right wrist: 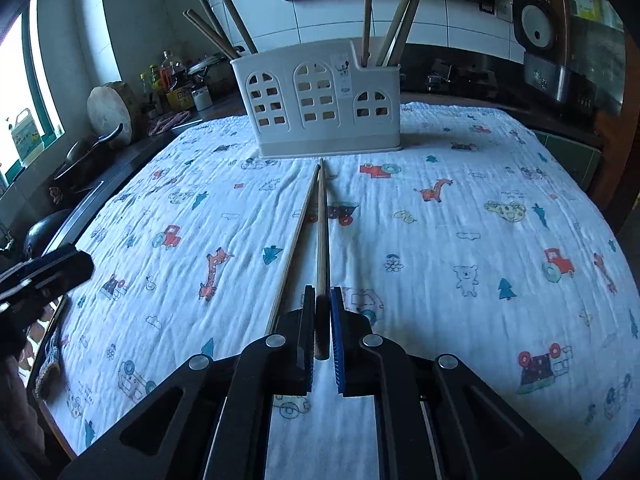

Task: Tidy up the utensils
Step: 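Close the right tool on a chopstick lying on the cloth, then close the left tool on the last chopstick while the right tool lifts its chopstick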

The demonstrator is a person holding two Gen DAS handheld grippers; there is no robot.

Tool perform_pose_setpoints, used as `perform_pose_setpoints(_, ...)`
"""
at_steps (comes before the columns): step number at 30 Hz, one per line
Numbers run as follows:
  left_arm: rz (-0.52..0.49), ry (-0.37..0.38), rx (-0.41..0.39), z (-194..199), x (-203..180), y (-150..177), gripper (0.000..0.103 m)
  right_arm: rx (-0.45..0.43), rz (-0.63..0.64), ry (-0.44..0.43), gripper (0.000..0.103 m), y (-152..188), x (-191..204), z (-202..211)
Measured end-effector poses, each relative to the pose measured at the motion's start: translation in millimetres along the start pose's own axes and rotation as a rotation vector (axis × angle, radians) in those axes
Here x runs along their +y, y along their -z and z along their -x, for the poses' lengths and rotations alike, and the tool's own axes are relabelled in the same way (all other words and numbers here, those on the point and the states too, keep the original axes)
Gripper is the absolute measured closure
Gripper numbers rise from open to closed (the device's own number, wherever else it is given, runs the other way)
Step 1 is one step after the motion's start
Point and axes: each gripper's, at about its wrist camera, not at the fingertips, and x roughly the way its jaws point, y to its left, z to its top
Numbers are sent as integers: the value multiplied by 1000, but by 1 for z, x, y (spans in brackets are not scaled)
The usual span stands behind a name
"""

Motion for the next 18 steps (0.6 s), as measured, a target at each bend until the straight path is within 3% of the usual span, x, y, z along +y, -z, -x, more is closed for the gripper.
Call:
perform_pose_setpoints(7,-66,84,64,-24,-50,13,42,-123,50,17,96,-14,-13,57)
perform_pose_setpoints(14,-71,155,159,-59,-83,22,70,-202,59,8,96,-31,-27,95)
perform_pose_setpoints(18,-50,157,196,-76,-92,23,79,-230,73,11,96,-37,-29,107)
